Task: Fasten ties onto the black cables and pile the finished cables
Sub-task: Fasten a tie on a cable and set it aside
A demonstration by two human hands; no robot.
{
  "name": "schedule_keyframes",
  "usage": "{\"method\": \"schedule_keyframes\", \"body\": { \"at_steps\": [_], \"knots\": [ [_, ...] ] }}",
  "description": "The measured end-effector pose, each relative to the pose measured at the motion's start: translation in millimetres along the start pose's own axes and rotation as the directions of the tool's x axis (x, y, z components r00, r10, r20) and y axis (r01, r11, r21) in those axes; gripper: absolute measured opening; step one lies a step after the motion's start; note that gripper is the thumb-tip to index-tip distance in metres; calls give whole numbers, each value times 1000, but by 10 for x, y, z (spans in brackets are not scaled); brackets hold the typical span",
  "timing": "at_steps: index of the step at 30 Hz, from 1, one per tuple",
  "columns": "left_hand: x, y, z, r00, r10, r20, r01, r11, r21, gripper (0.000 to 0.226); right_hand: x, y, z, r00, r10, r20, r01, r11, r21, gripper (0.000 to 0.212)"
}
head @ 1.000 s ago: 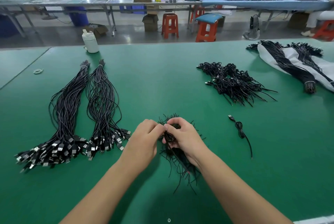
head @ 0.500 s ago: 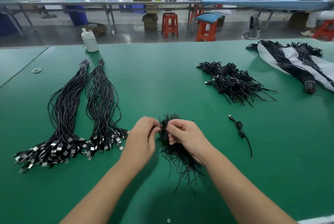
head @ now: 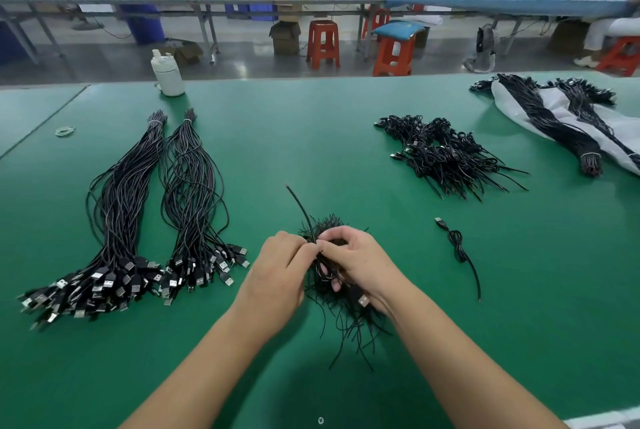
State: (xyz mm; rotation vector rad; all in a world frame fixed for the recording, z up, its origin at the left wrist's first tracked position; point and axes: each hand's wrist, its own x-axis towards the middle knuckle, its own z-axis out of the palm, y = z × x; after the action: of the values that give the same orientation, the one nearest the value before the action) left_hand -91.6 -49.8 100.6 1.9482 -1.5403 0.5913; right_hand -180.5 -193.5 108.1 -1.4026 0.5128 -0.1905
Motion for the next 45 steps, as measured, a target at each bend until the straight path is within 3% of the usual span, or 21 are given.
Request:
{"method": "schedule_keyframes", "body": {
  "at_steps": [4, 7, 10, 14, 18, 20, 21, 24, 28, 30, 33, 36, 38, 41, 43, 45],
  "knots": [
    [14, 36, -16, 970, -236, 57, 242, 950, -199, 14, 5, 14, -2, 997, -61, 40, 57, 994, 93, 5],
    [45, 15, -43, 917, -391, 79, 397, 878, -265, 13, -3, 20, -43, 988, -77, 131, 57, 987, 149, 22],
    [49, -2, -73, 885, -446, 135, 465, 827, -316, 18, -10, 40, -70, 982, -92, 166, 78, 993, 94, 33],
    [44, -19, -68, 829, -524, 195, 558, 754, -347, 22, -14, 37, -57, 976, -167, 137, 189, 967, -171, 40],
    [58, -4, -79, 846, -499, 186, 533, 780, -328, 17, -42, -14, -32, 931, -359, 69, 327, 733, -597, 11],
    [67, 16, -83, 884, -447, 139, 468, 828, -309, 13, -41, -14, -14, 896, -433, 102, 372, 606, -703, 30],
    [71, 25, -76, 898, -424, 119, 440, 847, -298, 12, -46, -20, -1, 892, -439, 109, 378, 592, -712, 32],
    [63, 53, -26, 916, -395, 76, 400, 874, -278, 12, -34, -17, 1, 921, -379, 84, 342, 689, -639, 30],
    [18, 66, 40, 945, -326, 2, 316, 915, -252, 10, -45, 12, 3, 971, -217, 96, 236, 921, -309, 39],
    [-2, 48, 64, 966, -260, -12, 252, 944, -212, 9, -59, 25, 2, 982, -155, 104, 173, 968, -184, 36],
    [-12, 29, 80, 980, -200, 16, 200, 964, -176, 14, -44, 55, -25, 992, -98, 73, 108, 982, -152, 34],
    [-35, -13, 121, 979, -195, 62, 202, 968, -151, 24, 5, 28, -119, 998, -63, -18, 56, 960, -276, 40],
    [-90, -100, 170, 970, -220, 105, 231, 967, -107, 23, 49, -10, -266, 990, -72, -118, 0, 856, -517, 40],
    [-264, -334, 249, 944, -289, 157, 289, 957, 25, 22, 139, 3, -664, 955, -150, -257, -162, 463, -872, 45],
    [-413, -520, 289, 922, -338, 190, 319, 940, 122, 26, 188, 62, -1017, 923, -132, -362, -314, 287, -905, 43],
    [-580, -688, 329, 900, -369, 232, 325, 923, 209, 29, 222, 135, -1354, 875, -112, -471, -448, 182, -875, 43]
  ]
}}
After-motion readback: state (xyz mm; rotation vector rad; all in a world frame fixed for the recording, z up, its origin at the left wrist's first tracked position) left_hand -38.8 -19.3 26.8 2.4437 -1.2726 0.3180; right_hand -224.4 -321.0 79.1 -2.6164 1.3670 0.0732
